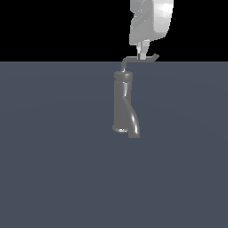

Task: Turn on the faucet by rotating a designated handle.

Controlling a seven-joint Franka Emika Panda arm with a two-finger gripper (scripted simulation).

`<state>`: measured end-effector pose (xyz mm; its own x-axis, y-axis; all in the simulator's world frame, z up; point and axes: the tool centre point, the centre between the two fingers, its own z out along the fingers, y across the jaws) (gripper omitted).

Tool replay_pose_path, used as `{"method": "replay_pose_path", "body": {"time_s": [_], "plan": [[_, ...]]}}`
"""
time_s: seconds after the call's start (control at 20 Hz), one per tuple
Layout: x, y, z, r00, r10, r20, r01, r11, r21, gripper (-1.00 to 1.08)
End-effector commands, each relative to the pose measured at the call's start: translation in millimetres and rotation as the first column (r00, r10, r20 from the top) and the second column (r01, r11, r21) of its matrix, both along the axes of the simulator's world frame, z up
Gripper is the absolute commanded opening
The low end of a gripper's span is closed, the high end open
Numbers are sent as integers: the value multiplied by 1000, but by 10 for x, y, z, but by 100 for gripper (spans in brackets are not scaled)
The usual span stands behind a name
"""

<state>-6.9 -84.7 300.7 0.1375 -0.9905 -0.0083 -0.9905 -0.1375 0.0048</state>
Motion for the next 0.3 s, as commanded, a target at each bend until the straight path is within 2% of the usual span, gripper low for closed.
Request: {"method": "replay_pose_path", "body": {"time_s": [0.0,0.25], "plan": [[36,-323,-1,999,-45,6,45,999,-7,-100],[108,-430,-1,999,-51,6,51,999,-7,-100]]}}
